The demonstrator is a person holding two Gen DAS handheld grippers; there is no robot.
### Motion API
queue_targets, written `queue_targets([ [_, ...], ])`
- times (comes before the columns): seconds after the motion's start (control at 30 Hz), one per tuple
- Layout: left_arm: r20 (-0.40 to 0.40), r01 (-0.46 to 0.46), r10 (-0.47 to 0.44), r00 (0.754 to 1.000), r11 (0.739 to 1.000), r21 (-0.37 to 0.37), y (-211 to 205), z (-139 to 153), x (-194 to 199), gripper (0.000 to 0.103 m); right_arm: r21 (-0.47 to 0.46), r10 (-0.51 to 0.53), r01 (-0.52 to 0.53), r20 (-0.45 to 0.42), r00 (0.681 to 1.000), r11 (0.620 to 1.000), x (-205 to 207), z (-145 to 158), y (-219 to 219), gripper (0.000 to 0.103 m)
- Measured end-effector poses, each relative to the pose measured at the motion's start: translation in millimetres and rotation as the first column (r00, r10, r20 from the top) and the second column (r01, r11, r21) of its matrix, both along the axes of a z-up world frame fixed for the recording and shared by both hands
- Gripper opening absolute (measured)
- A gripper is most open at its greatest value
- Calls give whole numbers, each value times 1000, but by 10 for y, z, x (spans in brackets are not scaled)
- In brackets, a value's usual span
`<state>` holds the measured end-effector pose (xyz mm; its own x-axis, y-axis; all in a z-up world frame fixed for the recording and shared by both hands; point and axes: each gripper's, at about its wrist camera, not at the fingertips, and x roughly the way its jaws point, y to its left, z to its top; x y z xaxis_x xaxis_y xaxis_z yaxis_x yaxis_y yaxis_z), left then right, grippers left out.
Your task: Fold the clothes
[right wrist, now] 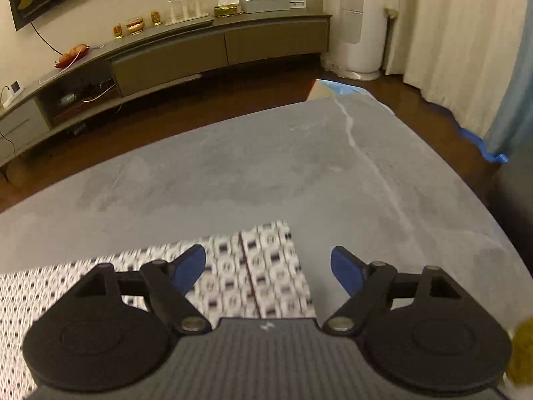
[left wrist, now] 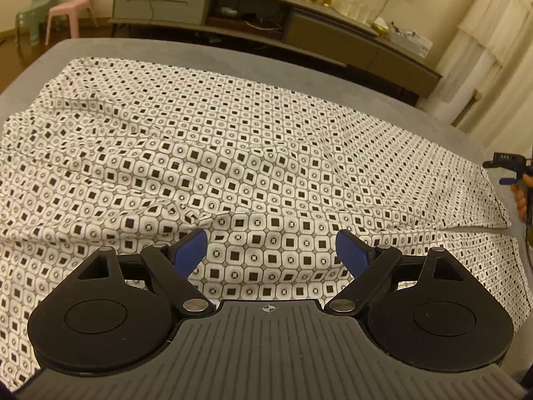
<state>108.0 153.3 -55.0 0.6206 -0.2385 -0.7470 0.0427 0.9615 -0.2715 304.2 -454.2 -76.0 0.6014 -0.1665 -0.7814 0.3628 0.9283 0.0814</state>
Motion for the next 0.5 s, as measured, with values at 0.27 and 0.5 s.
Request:
queue_targets([
  [0.27,-22,0,-1,1000,997,-81,43,-121,67,76,-36,154,-155,-20,988,987,154,-63,91,11],
  [0.5,-21,-24,21,1000,985,-168,114,-114,26,77,-298,523,-453,228,821,840,-1366,811,570,8],
])
